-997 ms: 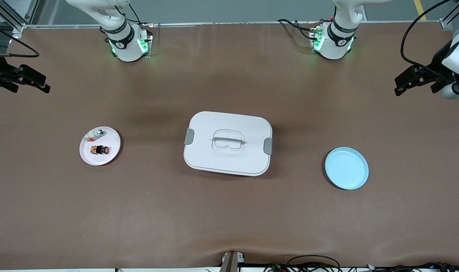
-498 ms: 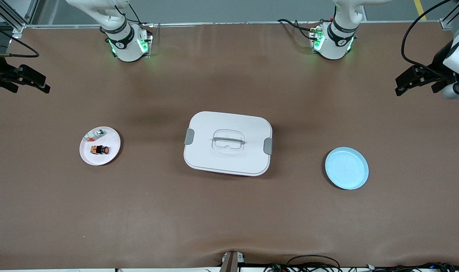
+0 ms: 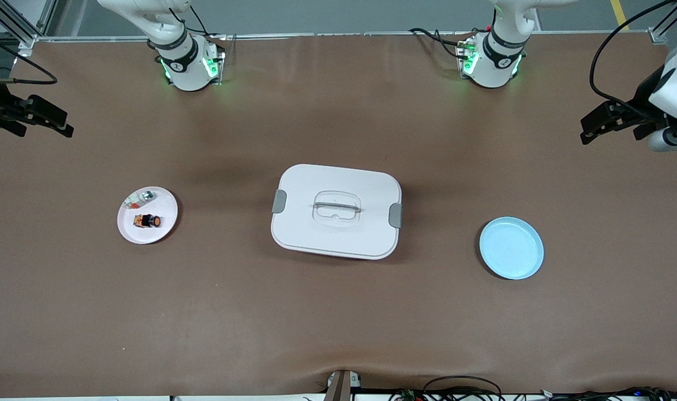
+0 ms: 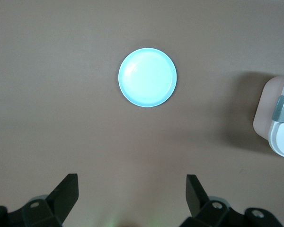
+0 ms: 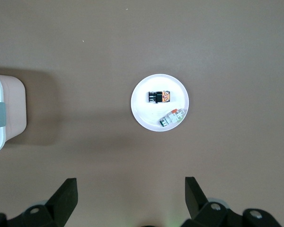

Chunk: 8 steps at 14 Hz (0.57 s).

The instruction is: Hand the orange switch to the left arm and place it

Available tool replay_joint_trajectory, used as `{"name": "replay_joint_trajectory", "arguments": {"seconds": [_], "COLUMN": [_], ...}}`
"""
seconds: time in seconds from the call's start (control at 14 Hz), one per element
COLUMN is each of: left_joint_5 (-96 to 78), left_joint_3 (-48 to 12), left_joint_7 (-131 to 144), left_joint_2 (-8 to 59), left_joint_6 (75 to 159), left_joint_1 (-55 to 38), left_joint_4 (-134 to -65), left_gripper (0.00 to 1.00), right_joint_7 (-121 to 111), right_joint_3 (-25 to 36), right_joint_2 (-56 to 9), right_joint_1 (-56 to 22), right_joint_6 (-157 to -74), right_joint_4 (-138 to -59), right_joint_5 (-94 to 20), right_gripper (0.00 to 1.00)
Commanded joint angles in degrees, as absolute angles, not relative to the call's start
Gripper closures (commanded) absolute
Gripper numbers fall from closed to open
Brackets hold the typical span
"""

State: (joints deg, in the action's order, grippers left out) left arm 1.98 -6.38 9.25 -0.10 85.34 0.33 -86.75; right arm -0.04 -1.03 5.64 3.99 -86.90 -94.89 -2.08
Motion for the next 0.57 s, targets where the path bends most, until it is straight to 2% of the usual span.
{"name": "replay_joint_trajectory", "arguments": {"seconds": [0.0,0.5], "left_joint_5": [1.4,1.9], "left_joint_3": [-6.6,-6.6], "left_joint_7": [8.9,9.0], "left_joint_2": [0.4,1.5], "left_joint_6": [84.8,85.0], "left_joint_1": [0.9,0.6], "left_joint_4": [-86.0,-86.2], "left_gripper": [0.0,0.0], "right_joint_7": [-0.3,-0.8], "right_joint_3": [-1.1,-1.0], "right_joint_2": [6.4,2.9], "right_joint_1": [4.4,5.3], "right_joint_6": [-86.7,-85.9], "right_joint_4": [-94.7,-93.9], "right_joint_5": [-2.9,-2.2], "right_gripper": [0.0,0.0]}}
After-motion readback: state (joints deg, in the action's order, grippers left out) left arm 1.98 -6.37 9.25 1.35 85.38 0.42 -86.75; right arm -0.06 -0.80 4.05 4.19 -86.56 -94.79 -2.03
